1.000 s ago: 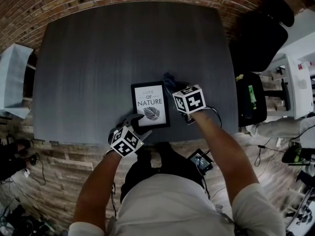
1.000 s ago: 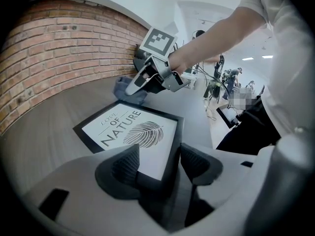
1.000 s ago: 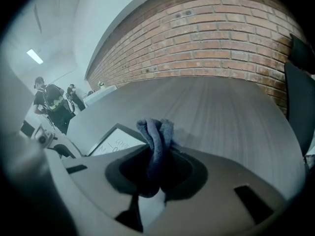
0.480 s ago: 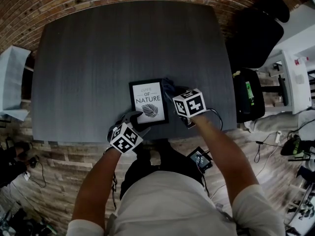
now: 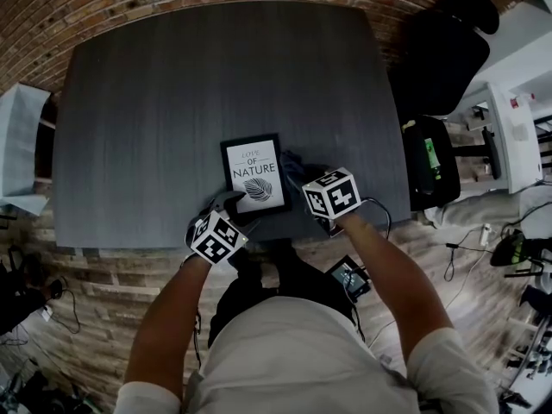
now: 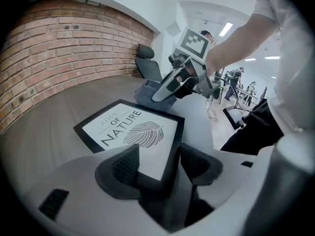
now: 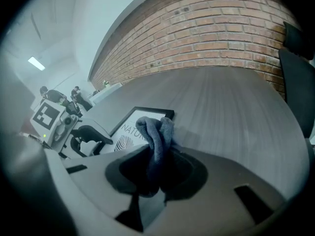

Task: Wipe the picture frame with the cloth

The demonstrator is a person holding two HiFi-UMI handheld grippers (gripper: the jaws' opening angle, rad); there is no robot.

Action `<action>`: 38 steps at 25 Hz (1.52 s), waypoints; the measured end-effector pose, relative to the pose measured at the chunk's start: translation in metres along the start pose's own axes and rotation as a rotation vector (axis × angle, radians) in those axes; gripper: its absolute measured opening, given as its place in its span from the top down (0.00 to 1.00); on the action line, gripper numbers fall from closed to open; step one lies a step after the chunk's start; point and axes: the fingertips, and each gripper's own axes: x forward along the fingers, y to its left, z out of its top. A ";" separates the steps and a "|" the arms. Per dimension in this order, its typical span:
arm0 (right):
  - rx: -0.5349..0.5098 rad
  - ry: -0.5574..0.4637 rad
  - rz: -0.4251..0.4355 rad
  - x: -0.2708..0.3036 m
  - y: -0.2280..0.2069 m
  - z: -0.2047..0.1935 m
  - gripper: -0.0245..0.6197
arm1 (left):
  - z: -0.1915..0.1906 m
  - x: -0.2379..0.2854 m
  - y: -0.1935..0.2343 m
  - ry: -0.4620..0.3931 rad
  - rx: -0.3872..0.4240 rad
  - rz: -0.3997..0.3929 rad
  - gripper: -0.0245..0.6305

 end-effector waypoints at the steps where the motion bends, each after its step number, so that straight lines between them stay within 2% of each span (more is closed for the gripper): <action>1: -0.003 0.002 0.003 -0.001 0.002 -0.002 0.82 | 0.000 0.000 0.000 0.000 -0.006 0.004 0.55; 16: -0.091 0.051 -0.013 -0.016 0.005 -0.022 0.82 | 0.012 0.012 0.010 0.016 -0.078 0.062 0.55; 23: -0.173 0.104 0.007 -0.032 0.018 -0.045 0.82 | 0.014 0.012 0.012 0.001 -0.089 0.074 0.55; 27: -0.200 0.118 0.019 -0.043 0.026 -0.058 0.82 | 0.018 0.011 0.013 -0.032 -0.148 0.071 0.55; 31: -0.244 0.108 0.058 -0.055 0.046 -0.061 0.82 | 0.032 -0.003 0.016 -0.116 -0.209 0.060 0.56; 32: -0.258 0.106 0.072 -0.058 0.052 -0.061 0.82 | 0.036 -0.008 0.019 -0.138 -0.209 0.069 0.58; 34: -0.297 0.109 0.099 -0.060 0.066 -0.062 0.82 | 0.037 -0.017 0.031 -0.159 -0.211 0.104 0.69; 36: -0.348 0.122 0.126 -0.057 0.082 -0.064 0.82 | 0.032 -0.022 0.044 -0.139 -0.211 0.137 0.86; 37: -0.374 0.130 0.143 -0.054 0.092 -0.064 0.82 | 0.028 -0.023 0.049 -0.121 -0.209 0.147 0.93; 38: -0.397 0.140 0.162 -0.051 0.101 -0.064 0.82 | 0.025 -0.022 0.053 -0.105 -0.206 0.151 0.94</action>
